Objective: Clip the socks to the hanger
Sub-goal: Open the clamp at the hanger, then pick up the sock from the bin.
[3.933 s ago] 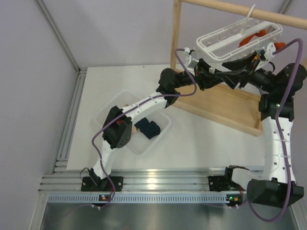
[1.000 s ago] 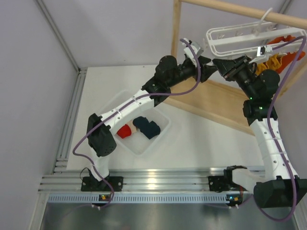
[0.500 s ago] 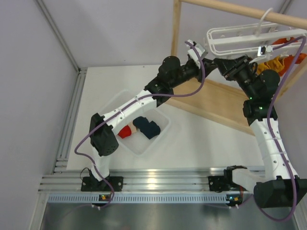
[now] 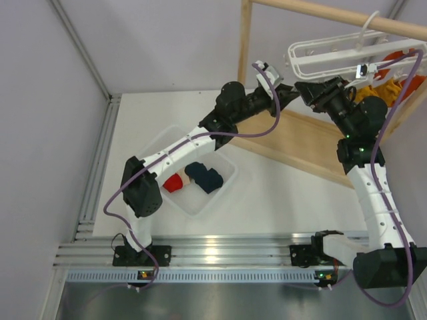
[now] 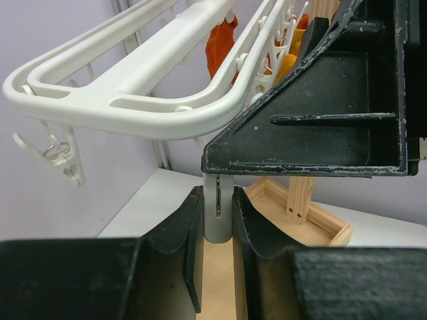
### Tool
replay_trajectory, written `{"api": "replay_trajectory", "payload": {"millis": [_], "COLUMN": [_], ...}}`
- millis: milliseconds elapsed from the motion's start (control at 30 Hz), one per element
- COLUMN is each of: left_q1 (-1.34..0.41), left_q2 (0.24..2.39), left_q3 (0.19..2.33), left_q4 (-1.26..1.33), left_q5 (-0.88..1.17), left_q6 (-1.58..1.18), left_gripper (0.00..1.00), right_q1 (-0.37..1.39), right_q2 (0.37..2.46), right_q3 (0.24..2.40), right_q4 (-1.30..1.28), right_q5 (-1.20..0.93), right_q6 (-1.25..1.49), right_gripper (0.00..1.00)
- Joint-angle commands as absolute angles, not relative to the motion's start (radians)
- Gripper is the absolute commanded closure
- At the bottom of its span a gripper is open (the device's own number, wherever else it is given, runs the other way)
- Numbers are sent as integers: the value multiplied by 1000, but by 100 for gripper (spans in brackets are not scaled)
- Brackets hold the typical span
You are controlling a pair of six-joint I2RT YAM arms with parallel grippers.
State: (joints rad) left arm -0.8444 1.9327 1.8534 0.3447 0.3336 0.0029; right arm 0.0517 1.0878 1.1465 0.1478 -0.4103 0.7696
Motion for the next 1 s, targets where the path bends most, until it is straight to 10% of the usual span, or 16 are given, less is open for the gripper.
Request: {"api": "replay_trajectory", "payload": {"millis": [0, 200, 333, 467, 767, 967], "left_q1": [-838, -836, -830, -796, -523, -416], "left_q2": [1890, 1890, 1865, 1795, 1435, 1287], "left_q3": [1835, 1847, 1824, 1763, 1353, 1161], "left_q4": [347, 353, 342, 270, -50, -268], "left_q5": [379, 362, 341, 311, 537, 217], "left_q6": [2, 2, -35, -67, -69, -34], "left_gripper": [100, 99, 60, 42, 39, 46], "right_q1": [64, 64, 63, 61, 51, 51], "right_q2": [1084, 1091, 1095, 1095, 1085, 1077], "right_q3": [1224, 1229, 1235, 1235, 1238, 1229], "right_q4": [255, 219, 213, 216, 190, 158], "right_q5": [-419, -442, -466, -471, -482, -479], "right_q6": [781, 758, 752, 747, 700, 669], "right_gripper": [64, 92, 100, 100, 100, 100]}}
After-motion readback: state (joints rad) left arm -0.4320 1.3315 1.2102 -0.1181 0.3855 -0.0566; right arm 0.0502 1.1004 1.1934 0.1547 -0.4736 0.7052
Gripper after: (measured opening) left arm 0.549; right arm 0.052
